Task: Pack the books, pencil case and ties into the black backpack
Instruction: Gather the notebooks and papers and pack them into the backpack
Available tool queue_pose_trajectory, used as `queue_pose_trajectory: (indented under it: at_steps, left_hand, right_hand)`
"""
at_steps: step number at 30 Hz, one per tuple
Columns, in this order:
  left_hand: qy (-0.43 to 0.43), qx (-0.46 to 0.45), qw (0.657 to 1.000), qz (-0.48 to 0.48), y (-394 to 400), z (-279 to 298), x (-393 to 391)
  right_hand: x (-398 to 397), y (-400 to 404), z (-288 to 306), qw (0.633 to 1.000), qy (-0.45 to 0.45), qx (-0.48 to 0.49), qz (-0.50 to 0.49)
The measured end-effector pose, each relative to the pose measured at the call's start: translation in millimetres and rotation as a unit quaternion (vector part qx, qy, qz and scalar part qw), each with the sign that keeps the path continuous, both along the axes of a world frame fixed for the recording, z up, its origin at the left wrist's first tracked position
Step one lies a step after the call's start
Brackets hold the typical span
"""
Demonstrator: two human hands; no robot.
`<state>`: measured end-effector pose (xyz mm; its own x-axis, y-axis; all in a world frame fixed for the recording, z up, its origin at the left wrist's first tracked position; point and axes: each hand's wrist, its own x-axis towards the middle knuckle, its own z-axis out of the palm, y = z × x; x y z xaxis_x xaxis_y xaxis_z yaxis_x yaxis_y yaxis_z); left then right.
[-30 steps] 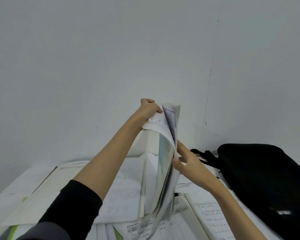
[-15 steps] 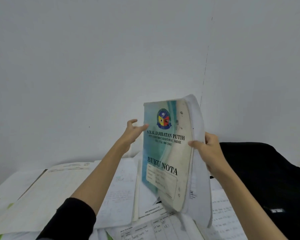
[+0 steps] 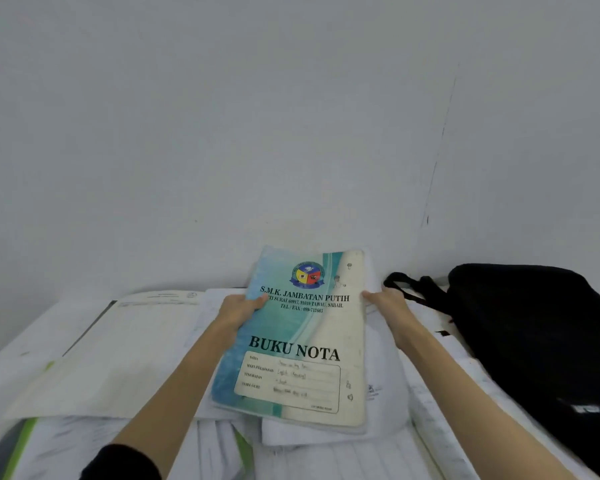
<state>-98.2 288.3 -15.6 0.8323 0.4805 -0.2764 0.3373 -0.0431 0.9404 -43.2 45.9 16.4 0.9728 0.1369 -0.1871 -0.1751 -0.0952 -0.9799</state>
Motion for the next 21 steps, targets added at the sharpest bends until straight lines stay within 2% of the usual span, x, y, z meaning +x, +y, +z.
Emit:
queue_pose_trajectory:
  at_steps: [2,4,5,7,8,10,11,17,19,21]
  left_hand:
    - [0.045,0.168,0.985,-0.007,-6,-22,-10]
    - [0.059,0.35,0.934,-0.048,-20,-31,-22]
    - [0.034,0.378,0.921,-0.086,-30,-30,-29]
    - [-0.01,0.338,0.921,-0.195,-57,-25,-40]
    - [-0.006,0.328,0.912,-0.244,-72,-24,-43]
    - [0.044,0.363,0.881,-0.299,-99,-26,-47]
    - [0.07,0.381,0.869,-0.31,-109,-25,-48]
    - [0.134,0.449,0.827,-0.312,-130,-25,-48]
    - [0.122,0.529,0.783,-0.304,-138,-17,-52]
    - [0.07,0.597,0.741,-0.301,-148,-5,-57]
  right_hand:
    - [3,9,-27,0.999,0.018,-0.047,-0.004]
    - [8,12,-45,0.995,0.015,-0.094,-0.009]
    - [9,12,-49,0.993,-0.001,-0.115,-0.009]
    - [14,14,-50,0.981,-0.06,-0.184,-0.02]
    - [15,14,-48,0.965,-0.095,-0.242,-0.02]
    - [14,12,-45,0.935,-0.136,-0.325,-0.024]
    - [14,11,-45,0.931,-0.141,-0.337,-0.024]
    - [12,-2,-50,0.961,-0.117,-0.252,-0.011]
    - [11,-5,-53,0.969,-0.114,-0.216,-0.025]
    - [10,-4,-56,0.976,-0.109,-0.185,-0.04]
